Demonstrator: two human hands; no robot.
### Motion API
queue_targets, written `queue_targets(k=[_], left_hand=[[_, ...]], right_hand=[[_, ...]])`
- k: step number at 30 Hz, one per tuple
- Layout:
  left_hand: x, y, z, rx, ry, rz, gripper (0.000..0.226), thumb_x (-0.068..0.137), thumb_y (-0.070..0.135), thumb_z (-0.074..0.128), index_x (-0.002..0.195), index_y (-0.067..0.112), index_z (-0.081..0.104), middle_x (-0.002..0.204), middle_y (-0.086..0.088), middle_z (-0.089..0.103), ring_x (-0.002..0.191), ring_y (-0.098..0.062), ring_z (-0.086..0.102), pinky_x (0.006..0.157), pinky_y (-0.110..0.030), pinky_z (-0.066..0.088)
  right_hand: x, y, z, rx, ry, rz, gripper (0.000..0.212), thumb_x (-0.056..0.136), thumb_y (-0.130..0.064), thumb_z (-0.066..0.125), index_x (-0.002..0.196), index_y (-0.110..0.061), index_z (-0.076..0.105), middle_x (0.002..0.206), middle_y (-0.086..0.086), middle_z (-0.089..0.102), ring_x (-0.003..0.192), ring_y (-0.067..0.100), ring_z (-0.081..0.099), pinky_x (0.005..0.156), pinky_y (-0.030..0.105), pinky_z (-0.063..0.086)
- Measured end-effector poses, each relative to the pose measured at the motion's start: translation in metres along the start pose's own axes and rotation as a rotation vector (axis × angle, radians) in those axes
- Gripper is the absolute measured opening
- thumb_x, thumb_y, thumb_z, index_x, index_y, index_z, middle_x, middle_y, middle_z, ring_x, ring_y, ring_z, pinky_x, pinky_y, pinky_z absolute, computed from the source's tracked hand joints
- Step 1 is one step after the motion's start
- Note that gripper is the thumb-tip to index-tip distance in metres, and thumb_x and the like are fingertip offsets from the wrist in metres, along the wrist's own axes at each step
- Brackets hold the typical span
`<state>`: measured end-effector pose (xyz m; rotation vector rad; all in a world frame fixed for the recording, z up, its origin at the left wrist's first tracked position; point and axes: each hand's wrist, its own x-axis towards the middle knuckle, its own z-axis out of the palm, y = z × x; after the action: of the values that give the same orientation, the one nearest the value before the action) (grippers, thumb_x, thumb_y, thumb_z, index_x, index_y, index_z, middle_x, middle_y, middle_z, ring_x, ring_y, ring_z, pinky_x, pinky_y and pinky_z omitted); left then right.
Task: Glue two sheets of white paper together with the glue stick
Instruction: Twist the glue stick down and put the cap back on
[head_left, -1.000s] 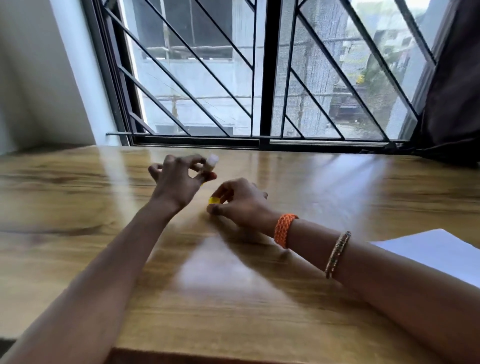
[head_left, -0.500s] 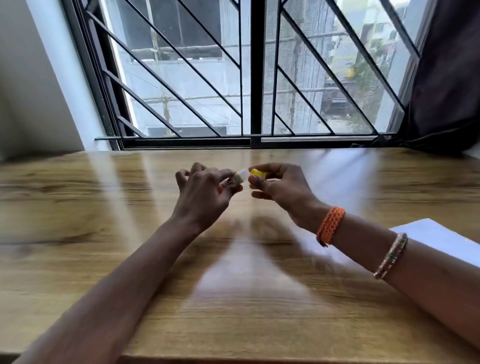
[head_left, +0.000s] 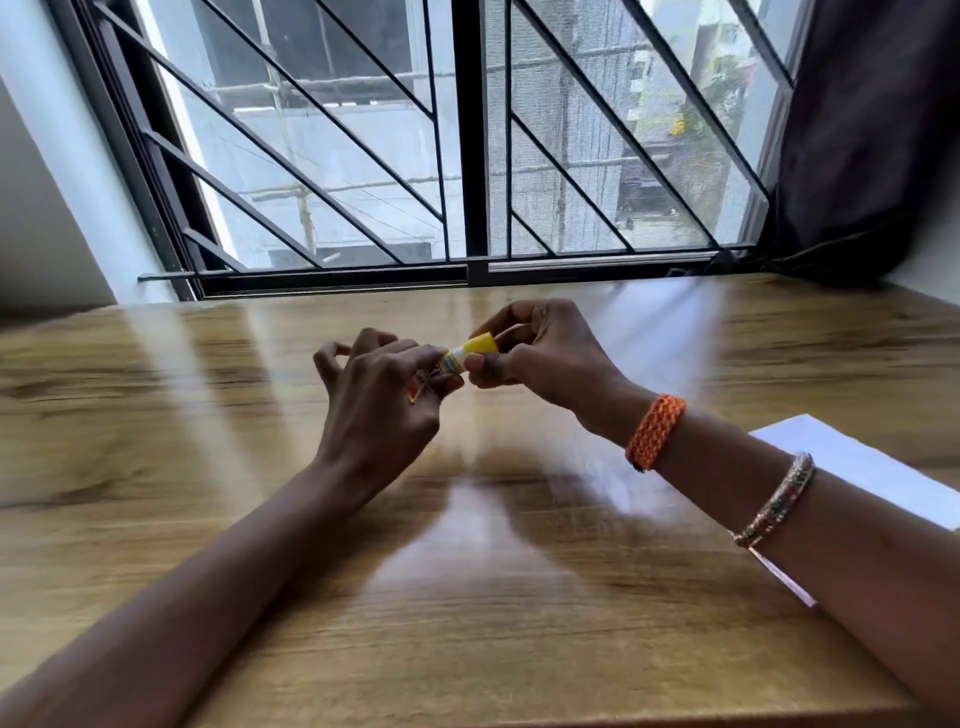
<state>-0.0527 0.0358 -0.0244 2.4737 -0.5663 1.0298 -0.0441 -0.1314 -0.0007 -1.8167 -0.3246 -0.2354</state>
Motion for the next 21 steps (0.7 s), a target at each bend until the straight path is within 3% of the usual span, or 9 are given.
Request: queue_targets(k=[8, 11, 14, 17, 21], left_hand=[[-0.005, 0.008, -0.001, 0.148, 0.031, 0.057, 0.011, 0.073, 0.022, 0.066, 0.082, 0.026, 0.07, 0.077, 0.009, 0.067, 0.096, -0.021, 0.054, 0.073, -0.033, 0.014], [-0.006, 0.011, 0.001, 0.23, 0.043, 0.091, 0.007, 0.071, 0.021, 0.064, 0.077, 0.022, 0.067, 0.074, 0.008, 0.066, 0.098, -0.022, 0.055, 0.077, -0.035, 0.017], [-0.007, 0.011, 0.004, 0.334, 0.077, 0.15, 0.008, 0.072, 0.024, 0.061, 0.078, 0.022, 0.066, 0.074, 0.009, 0.066, 0.097, -0.017, 0.044, 0.078, -0.036, 0.017], [-0.009, 0.01, 0.004, 0.371, 0.083, 0.196, 0.01, 0.075, 0.029, 0.061, 0.082, 0.025, 0.067, 0.073, 0.01, 0.067, 0.092, -0.017, 0.042, 0.075, -0.037, 0.018], [-0.013, 0.024, 0.003, 0.257, -0.03, 0.172, 0.013, 0.076, 0.038, 0.062, 0.083, 0.029, 0.069, 0.069, 0.008, 0.069, 0.082, -0.02, 0.055, 0.071, -0.034, 0.017]], right_hand=[[-0.006, -0.006, 0.003, -0.242, -0.035, -0.112, 0.01, 0.078, -0.009, 0.073, 0.083, -0.002, 0.069, 0.065, 0.01, 0.07, 0.052, 0.014, 0.067, 0.055, 0.029, 0.059], [-0.007, -0.007, 0.007, -0.258, -0.033, -0.049, 0.009, 0.078, -0.01, 0.069, 0.074, -0.002, 0.069, 0.057, 0.006, 0.065, 0.043, 0.01, 0.059, 0.043, 0.022, 0.049], [-0.006, -0.006, 0.01, -0.26, -0.014, 0.02, 0.02, 0.076, -0.011, 0.063, 0.058, -0.001, 0.064, 0.044, 0.005, 0.055, 0.037, 0.011, 0.052, 0.037, 0.019, 0.039], [-0.008, -0.007, 0.007, -0.252, -0.029, 0.042, 0.025, 0.075, -0.011, 0.059, 0.052, -0.004, 0.061, 0.038, 0.001, 0.049, 0.034, 0.012, 0.046, 0.035, 0.018, 0.034], [-0.011, -0.011, -0.008, -0.418, -0.159, 0.093, 0.031, 0.082, -0.022, 0.057, 0.056, -0.005, 0.063, 0.047, 0.003, 0.051, 0.045, 0.018, 0.046, 0.041, 0.019, 0.035]])
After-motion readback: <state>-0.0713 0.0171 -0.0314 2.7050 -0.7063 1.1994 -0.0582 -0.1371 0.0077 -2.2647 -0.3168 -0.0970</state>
